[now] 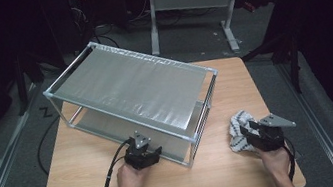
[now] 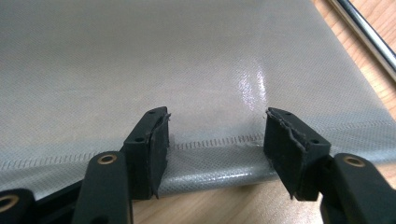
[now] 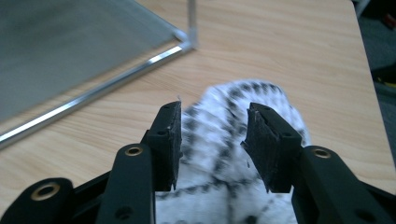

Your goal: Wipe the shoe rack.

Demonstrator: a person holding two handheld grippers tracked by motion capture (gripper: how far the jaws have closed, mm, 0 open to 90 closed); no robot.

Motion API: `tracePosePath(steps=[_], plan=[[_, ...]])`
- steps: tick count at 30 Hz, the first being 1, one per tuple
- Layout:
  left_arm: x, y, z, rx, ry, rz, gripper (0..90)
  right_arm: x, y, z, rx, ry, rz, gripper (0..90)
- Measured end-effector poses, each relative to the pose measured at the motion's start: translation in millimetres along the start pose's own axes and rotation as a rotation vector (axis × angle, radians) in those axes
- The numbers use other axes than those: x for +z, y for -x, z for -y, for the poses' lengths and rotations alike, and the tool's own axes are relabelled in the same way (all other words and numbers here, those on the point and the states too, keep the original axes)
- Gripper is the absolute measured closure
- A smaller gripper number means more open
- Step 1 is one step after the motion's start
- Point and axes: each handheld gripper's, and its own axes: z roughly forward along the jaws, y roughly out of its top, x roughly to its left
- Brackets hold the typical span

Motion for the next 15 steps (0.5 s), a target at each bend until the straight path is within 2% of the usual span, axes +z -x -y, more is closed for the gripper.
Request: tracePosePath(steps=[2, 5, 10, 15], plan=[[0.6, -0.1, -0.6, 0.003, -0.005, 0.002, 41.4, -5.4, -8.1, -1.0, -0.011, 0.024, -0.023, 57.2], [2.0, 1.0, -2.0, 0.003, -0.011, -0.001, 41.6, -8.3, -19.0, -0.1, -0.030, 0.033, -0.056, 58.3], [4.5, 2.9, -4.0, 0.007, -0.012, -0.010, 42.1, -9.5, -40.6, 5.0, -0.059, 0.035, -0.123, 58.9], [4.1, 4.0, -4.8, 0.001, -0.013, -0.016, 42.1, -3.3, -62.4, 12.5, -0.102, 0.013, -0.185, 58.8]])
